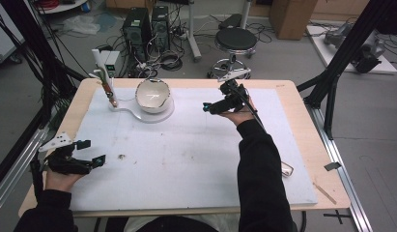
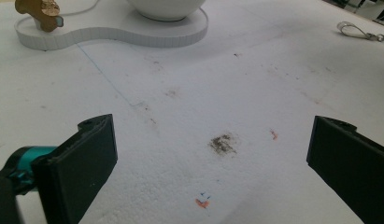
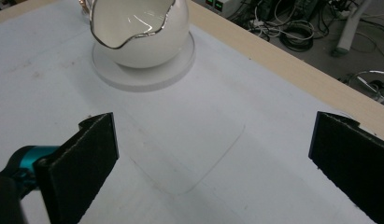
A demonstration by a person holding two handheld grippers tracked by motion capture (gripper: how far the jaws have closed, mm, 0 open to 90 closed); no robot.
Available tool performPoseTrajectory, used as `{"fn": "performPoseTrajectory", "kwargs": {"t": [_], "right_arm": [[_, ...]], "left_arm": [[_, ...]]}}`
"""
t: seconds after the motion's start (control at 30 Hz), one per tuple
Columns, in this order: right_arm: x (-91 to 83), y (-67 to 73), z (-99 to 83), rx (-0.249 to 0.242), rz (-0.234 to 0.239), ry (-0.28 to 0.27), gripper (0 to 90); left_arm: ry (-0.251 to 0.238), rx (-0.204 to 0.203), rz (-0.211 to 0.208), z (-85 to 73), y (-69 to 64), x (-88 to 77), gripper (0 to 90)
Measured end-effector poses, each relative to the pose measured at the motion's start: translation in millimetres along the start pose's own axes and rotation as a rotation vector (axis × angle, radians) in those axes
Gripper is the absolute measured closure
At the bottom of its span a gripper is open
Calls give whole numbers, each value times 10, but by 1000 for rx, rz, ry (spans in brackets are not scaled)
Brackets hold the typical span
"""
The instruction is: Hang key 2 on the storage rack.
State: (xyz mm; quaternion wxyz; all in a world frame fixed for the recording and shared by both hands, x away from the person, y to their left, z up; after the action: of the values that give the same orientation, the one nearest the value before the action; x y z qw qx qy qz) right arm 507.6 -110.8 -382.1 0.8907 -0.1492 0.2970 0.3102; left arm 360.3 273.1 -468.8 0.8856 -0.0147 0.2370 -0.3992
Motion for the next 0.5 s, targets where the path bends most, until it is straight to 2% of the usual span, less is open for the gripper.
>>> {"fn": "performPoseTrajectory", "kwargs": {"t": [0.3, 0.5], "right_arm": [[-145, -148, -255, 26, -12, 9, 6], [-244, -260, -423, 38, -36, 17, 6]], "left_arm": [[0, -4, 3, -2, -1, 2, 22], [0, -4, 2, -4, 2, 8, 22]]}}
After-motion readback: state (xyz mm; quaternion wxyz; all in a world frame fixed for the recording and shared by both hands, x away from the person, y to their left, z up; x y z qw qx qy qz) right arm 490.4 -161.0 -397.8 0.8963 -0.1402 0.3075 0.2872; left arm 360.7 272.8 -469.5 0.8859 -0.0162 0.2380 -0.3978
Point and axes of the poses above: each handheld gripper's, and its own axes: x roughly forward along the jaws, z roughly out of its top, y roughly to its left, the point moved 10 cm from there along x, roughly forward along the jaws, and after that the axes turned 6 degrees about -z, right-handed, at the moved point
